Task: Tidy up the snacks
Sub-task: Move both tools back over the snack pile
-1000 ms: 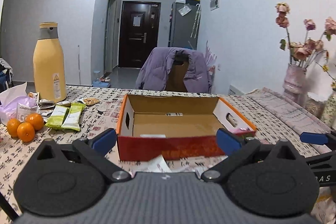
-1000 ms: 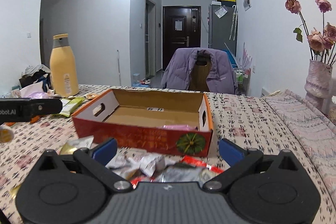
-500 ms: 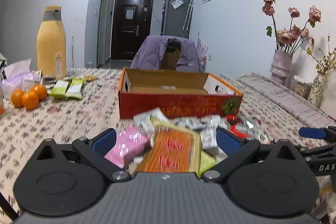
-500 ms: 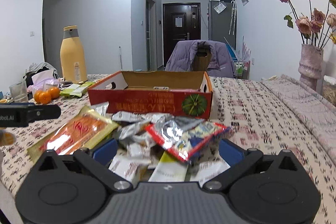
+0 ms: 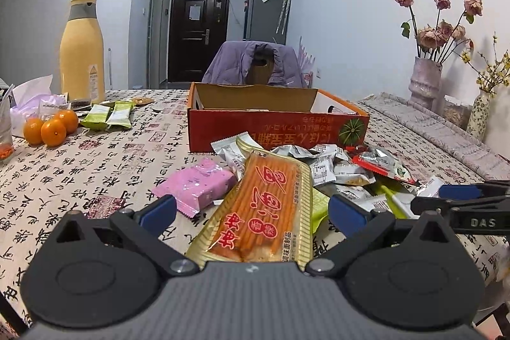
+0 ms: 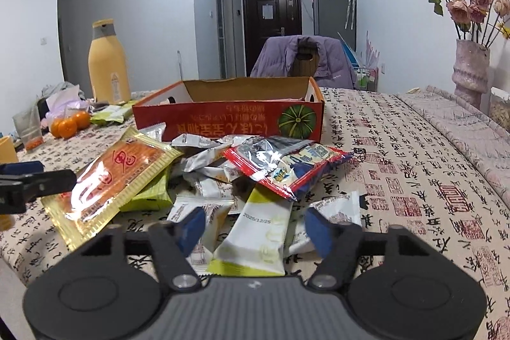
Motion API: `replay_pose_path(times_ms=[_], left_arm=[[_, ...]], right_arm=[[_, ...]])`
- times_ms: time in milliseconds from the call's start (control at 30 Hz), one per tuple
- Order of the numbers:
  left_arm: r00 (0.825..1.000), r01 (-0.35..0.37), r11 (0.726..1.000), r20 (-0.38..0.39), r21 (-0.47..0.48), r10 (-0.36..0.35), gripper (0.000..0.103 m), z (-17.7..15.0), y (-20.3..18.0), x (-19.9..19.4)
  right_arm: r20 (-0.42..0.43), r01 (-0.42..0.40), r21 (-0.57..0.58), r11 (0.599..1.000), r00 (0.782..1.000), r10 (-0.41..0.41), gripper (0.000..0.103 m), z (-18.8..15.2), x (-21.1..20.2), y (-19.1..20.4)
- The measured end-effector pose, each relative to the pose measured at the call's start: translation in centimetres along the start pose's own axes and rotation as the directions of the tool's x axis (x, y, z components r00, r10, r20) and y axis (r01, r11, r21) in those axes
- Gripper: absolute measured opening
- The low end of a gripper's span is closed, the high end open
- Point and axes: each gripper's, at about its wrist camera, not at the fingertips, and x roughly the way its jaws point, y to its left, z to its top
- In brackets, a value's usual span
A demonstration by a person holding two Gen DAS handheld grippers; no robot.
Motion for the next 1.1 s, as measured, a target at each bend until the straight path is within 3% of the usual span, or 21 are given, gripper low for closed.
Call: replay_pose_path(times_ms=[233,300,433,533,767,1100], left_arm=[[1.000,0.006,1.000,-0.006,0.004,-0.006,0.103,-0.1,-0.4,-0.1],[1.000,0.009,1.000,-0.004,0.009,-0.009,0.103,-0.2,-0.5,-0.2],[1.000,0.003,1.000,-0.004,-0.001,-0.003,0.103,-0.2,-0.1,-0.3],[1.000,0.000,1.000,-0.008,-0.011,0.000,0.103,-0.3,0.2,-0.3],[1.000,0.005,1.000,-0.007,-0.013,-0.005,0.103,-0.3,0.1,-0.5],[1.000,-0.002,1.000,-0.025,-0.026,0.002,0.103,-0.3,0.2,-0.2]], right_arm=[[-0.091,0.043,0.009,0.999,0.995,-0.042,0.057,1.7,3.7,0.2],[-0.111,0.080,-0.007,0.997,0.991,-0.080,0.048,1.9,4.8,0.4],[-0.159,0.104,-0.016,0.994,0.982,-0.105,0.044,1.6,6.3,0.4],[-0.141,0.126,-0.064,0.990,0.981,-0.134,0.044,1.0,6.4,1.1],[-0.144,0.103,-0.067,0.992,0.983,-0.112,0.038,1.1,6.0,0.7],[-0.031,0.065,-0.021,0.998,0.997,-0.066,0.036,0.9,1.8,0.0]])
